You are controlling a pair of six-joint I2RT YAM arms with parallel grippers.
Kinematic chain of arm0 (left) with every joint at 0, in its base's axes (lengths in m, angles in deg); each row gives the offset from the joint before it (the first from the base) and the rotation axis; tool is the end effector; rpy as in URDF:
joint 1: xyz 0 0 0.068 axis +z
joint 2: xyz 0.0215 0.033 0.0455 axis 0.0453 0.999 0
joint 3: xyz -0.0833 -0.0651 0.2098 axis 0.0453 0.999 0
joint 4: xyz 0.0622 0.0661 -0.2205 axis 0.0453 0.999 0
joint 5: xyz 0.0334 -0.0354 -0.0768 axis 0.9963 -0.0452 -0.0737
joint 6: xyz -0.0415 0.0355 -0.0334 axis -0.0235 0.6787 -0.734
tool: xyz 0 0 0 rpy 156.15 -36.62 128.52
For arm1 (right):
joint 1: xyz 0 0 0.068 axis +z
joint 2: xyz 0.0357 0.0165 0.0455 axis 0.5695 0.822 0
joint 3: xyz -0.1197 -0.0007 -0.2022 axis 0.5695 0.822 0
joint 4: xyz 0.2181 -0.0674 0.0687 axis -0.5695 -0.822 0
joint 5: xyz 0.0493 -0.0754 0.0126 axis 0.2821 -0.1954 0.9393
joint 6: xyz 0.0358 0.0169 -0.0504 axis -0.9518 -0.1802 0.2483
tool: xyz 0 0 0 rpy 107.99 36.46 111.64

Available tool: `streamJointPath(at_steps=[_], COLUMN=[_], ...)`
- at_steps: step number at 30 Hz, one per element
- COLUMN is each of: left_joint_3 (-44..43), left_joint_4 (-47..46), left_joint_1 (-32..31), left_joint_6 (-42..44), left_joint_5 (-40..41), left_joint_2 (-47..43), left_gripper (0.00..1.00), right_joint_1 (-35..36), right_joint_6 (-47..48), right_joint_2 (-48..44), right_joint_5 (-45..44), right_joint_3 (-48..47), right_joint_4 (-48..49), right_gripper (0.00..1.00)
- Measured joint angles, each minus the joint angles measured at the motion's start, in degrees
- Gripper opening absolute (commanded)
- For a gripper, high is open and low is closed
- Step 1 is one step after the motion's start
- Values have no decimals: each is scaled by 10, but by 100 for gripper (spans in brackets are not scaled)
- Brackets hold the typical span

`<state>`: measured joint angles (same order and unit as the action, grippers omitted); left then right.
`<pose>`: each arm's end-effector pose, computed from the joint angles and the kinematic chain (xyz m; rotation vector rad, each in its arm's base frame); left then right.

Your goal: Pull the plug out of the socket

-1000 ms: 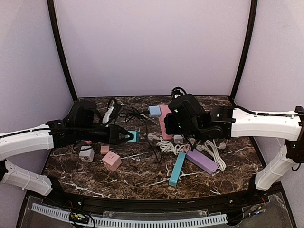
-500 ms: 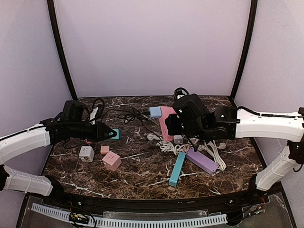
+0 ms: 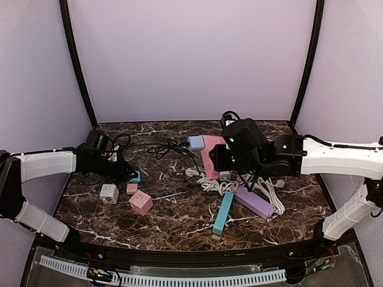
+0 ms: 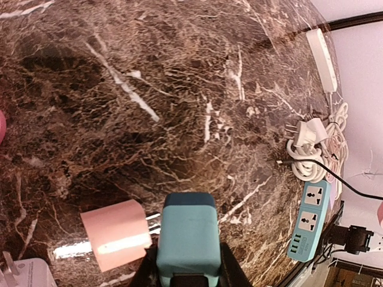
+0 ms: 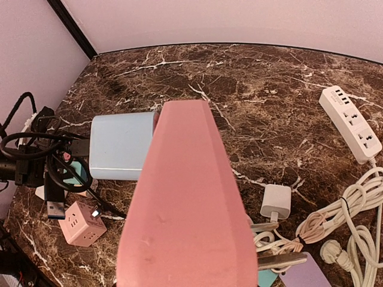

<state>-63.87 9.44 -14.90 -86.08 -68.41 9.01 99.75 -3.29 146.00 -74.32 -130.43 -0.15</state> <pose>0.2474 -0.1004 0.1655 -0.0774 2.5220 -0.9122 0.1541 0.2712 0.2753 -0.1448 2.1367 0.5200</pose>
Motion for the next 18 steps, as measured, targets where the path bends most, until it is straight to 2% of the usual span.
streamJointPath(at_steps=[6,13,15,18], left_joint_3=[0,-5,-5,-5], left_joint_4=[0,4,6,9], left_joint_1=[35,54,54,54], left_joint_6=[4,23,27,30], left_joint_5=[5,17,21,26], left_joint_2=[20,49,57,65], left_gripper=[3,11,16,33], right_joint_1=[-1,-1,-1,-1], right_joint_6=[-3,-3,-3,-3], right_joint_2=[0,0,0,0], right_joint_5=[7,14,14,18], right_joint_3=[3,3,3,3], right_joint_4=[-2,-3,-3,-3], right_gripper=[0,0,0,0])
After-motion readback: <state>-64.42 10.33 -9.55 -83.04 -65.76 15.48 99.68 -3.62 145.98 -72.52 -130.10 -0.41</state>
